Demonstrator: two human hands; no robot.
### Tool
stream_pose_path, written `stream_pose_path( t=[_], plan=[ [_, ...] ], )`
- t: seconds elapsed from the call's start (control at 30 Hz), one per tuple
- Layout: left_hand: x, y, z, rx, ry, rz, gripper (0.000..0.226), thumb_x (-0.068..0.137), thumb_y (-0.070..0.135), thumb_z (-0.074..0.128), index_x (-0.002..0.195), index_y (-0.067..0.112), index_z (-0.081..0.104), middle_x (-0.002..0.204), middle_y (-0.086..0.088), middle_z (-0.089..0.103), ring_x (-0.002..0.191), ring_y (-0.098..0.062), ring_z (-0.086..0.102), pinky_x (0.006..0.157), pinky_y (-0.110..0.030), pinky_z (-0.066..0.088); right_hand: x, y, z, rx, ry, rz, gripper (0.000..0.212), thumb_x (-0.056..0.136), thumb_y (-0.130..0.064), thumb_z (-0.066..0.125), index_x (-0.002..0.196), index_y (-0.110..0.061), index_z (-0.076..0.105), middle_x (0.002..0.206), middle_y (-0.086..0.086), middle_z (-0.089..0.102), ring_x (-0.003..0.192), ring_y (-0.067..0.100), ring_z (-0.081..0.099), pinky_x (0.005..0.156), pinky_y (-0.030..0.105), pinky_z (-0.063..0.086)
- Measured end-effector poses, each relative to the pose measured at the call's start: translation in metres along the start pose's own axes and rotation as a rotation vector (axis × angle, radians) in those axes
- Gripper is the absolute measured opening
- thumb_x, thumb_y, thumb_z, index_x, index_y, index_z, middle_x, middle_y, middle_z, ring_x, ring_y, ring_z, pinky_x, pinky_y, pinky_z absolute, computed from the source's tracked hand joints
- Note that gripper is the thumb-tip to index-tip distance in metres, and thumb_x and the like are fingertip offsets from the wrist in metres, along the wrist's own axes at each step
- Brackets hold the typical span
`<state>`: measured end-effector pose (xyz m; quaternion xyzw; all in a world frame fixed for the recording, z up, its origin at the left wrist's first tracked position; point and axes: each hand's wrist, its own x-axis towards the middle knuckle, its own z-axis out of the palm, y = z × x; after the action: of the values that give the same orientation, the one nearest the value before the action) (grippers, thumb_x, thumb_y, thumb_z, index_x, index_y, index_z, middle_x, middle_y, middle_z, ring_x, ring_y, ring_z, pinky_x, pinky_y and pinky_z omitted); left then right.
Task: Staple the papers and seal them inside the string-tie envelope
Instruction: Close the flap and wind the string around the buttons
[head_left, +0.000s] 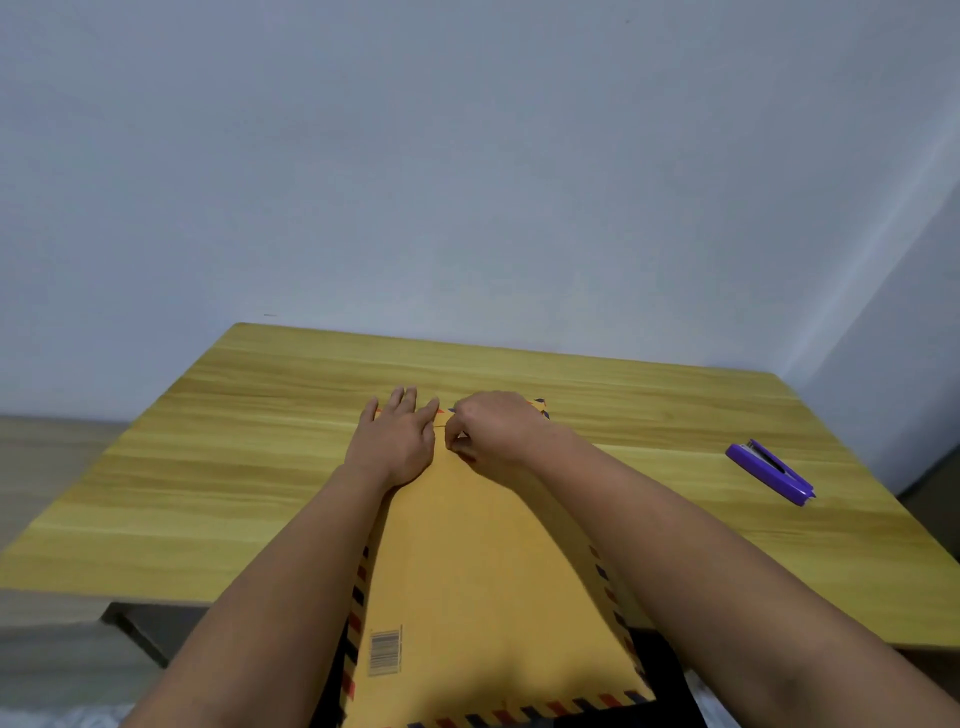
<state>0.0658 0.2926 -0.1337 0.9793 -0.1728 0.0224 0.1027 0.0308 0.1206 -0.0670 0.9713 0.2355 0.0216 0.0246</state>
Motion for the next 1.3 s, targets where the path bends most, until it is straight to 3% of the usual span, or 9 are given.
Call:
stream_pose_path(
  t=[0.17, 0.43, 0.63, 0.83, 1.0, 1.17, 1.3],
  plan=[
    [0.001, 0.001, 0.001, -0.028, 0.023, -0.004, 0.054, 0.106, 0.034, 0.022, 0.159, 0.031, 0.024, 0.169, -0.007, 0.014, 0.157, -0.020, 0.003, 0.126, -0.048, 0.003, 0.020, 0.018, 0.004, 0.143, 0.036, 0.185, 0.010, 0.090, -0.025, 0.069, 0.086, -0.025, 0.078, 0.087, -0.006, 0.074, 0.088, 0.021, 0.068, 0.065, 0.032, 0.051],
    [0.001, 0.001, 0.001, -0.049, 0.051, 0.030, 0.053, 0.104, 0.032, 0.027, 0.156, 0.040, 0.029, 0.168, 0.001, 0.019, 0.157, -0.023, 0.006, 0.125, -0.053, 0.004, 0.034, 0.054, -0.010, 0.089, -0.128, 0.081, 0.016, 0.099, -0.034, 0.068, 0.100, -0.021, 0.078, 0.098, -0.002, 0.074, 0.092, 0.018, 0.064, 0.074, 0.036, 0.055],
    [0.001, 0.002, -0.001, -0.057, 0.050, 0.023, 0.053, 0.104, 0.032, 0.028, 0.156, 0.041, 0.030, 0.168, 0.002, 0.019, 0.157, -0.021, 0.007, 0.125, -0.053, 0.004, 0.036, 0.067, -0.008, 0.110, -0.050, 0.166, 0.012, 0.096, -0.031, 0.068, 0.097, -0.024, 0.078, 0.096, -0.007, 0.073, 0.092, 0.017, 0.065, 0.075, 0.036, 0.058],
    [0.001, 0.001, 0.000, -0.064, 0.048, 0.021, 0.053, 0.103, 0.033, 0.028, 0.155, 0.043, 0.029, 0.168, 0.003, 0.020, 0.157, -0.022, 0.006, 0.125, -0.053, 0.004, 0.045, 0.063, 0.001, 0.176, -0.044, 0.268, 0.011, 0.095, -0.023, 0.069, 0.090, -0.020, 0.078, 0.098, -0.004, 0.072, 0.093, 0.018, 0.066, 0.078, 0.038, 0.060],
    [0.001, 0.001, 0.000, -0.064, 0.054, 0.032, 0.053, 0.102, 0.031, 0.030, 0.154, 0.046, 0.032, 0.168, 0.004, 0.021, 0.157, -0.023, 0.005, 0.125, -0.053, 0.005, 0.056, 0.056, 0.003, 0.177, -0.048, 0.305, 0.025, 0.093, -0.020, 0.063, 0.069, -0.027, 0.061, 0.094, 0.000, 0.067, 0.091, 0.023, 0.067, 0.072, 0.036, 0.057],
    [0.001, 0.001, -0.001, -0.076, 0.050, 0.034, 0.054, 0.102, 0.030, 0.030, 0.154, 0.041, 0.032, 0.168, 0.004, 0.021, 0.157, -0.020, 0.005, 0.125, -0.054, 0.004, 0.067, 0.041, 0.005, 0.122, -0.048, 0.244, 0.016, 0.097, -0.020, 0.060, 0.081, -0.021, 0.065, 0.085, -0.001, 0.065, 0.082, 0.024, 0.065, 0.061, 0.032, 0.046],
    [0.000, 0.002, -0.002, -0.121, 0.071, 0.025, 0.054, 0.101, 0.025, 0.028, 0.155, 0.024, 0.027, 0.164, 0.005, 0.029, 0.156, -0.015, 0.010, 0.125, -0.053, 0.006, 0.072, 0.026, 0.006, 0.054, -0.042, 0.192, 0.015, 0.099, -0.021, 0.058, 0.096, -0.018, 0.072, 0.099, 0.004, 0.071, 0.092, 0.028, 0.068, 0.069, 0.036, 0.054]
  ],
)
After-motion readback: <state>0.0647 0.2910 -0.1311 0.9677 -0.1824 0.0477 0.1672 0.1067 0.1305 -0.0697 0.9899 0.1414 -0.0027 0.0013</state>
